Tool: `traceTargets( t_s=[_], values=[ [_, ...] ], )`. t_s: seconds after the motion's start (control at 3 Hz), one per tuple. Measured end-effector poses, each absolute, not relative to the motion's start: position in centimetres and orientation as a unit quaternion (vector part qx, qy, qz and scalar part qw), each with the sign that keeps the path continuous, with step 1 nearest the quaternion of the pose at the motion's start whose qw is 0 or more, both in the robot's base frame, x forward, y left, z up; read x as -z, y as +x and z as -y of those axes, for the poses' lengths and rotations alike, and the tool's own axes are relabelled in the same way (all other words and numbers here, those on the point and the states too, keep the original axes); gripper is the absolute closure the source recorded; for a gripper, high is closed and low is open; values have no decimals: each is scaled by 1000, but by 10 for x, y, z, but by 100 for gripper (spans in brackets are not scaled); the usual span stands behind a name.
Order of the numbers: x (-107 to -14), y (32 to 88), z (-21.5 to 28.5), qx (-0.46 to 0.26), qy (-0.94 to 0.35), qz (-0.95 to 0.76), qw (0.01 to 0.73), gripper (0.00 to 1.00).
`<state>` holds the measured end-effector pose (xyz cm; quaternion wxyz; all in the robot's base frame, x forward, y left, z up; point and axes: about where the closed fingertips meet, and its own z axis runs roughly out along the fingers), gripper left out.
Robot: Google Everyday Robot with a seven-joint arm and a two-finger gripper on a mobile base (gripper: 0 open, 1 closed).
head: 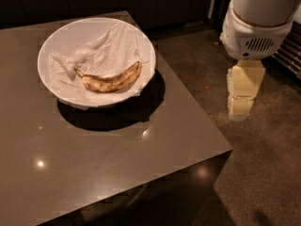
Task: Pick banana from white bowl
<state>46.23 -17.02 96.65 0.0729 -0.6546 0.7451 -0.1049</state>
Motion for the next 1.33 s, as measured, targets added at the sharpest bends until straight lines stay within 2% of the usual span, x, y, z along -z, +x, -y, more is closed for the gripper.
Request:
traceTargets(
  t_s=[0.33,0.67,1.33],
  values=[
    [-969,466,168,109,-655,-743,83,0],
    [-973,477,143,106,-667,-731,97,0],
    [-985,507,63,106,-722,-676,102,0]
  ],
)
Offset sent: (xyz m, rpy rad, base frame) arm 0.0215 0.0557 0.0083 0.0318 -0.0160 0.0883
